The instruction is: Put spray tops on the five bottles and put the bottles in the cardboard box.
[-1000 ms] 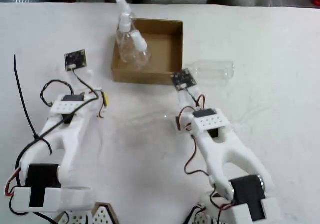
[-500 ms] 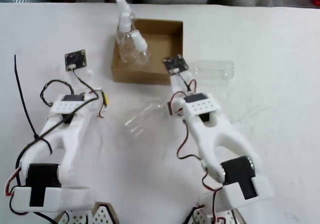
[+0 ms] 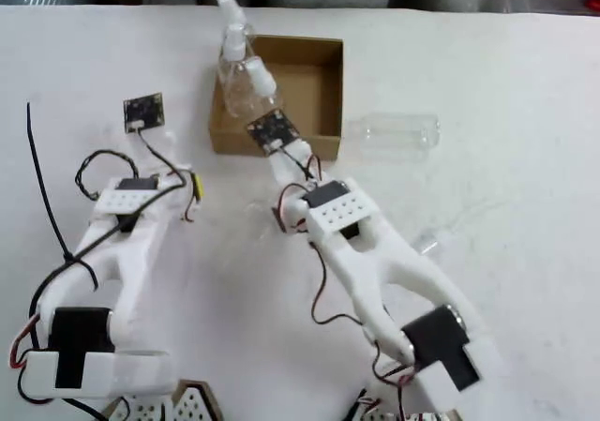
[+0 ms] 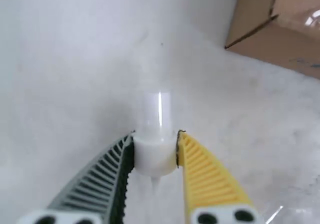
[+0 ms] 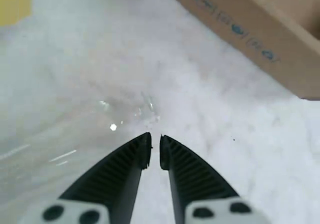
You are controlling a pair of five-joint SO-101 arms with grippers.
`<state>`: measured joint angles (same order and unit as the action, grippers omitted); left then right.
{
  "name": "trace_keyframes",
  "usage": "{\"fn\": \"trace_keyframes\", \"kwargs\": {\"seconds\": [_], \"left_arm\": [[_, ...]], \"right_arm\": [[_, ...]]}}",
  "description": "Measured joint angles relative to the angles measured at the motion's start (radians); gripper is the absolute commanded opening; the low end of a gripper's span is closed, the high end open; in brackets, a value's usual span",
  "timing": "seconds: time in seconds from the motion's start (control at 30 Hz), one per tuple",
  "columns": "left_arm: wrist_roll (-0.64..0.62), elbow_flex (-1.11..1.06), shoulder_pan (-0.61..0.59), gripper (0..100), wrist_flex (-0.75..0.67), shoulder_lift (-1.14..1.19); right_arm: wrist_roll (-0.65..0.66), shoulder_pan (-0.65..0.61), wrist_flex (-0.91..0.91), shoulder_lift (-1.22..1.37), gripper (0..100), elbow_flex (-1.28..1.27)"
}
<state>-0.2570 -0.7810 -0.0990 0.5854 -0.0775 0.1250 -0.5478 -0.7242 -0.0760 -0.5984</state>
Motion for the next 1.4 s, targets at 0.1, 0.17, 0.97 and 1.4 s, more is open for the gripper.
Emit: {"fn": "trace_keyframes", "kwargs": {"seconds": [0.1, 0.17, 0.97, 1.4], "left_arm": [[0.006, 0.0, 0.0, 4, 0.0, 0.0], [0.009, 0.0, 0.0, 4, 0.0, 0.0], [0.009, 0.0, 0.0, 4, 0.0, 0.0], [0.009, 0.0, 0.0, 4, 0.0, 0.0]], "right_arm": [[-0.121, -0.002, -0.074, -0.11, 3.0, 0.0], [-0.203, -0.009, -0.112, -0.173, 7.4, 0.0], [-0.486, -0.13, -0.253, -0.02, 29.9, 0.137], [-0.486, -0.192, -0.11, 0.109, 29.7, 0.115]]}}
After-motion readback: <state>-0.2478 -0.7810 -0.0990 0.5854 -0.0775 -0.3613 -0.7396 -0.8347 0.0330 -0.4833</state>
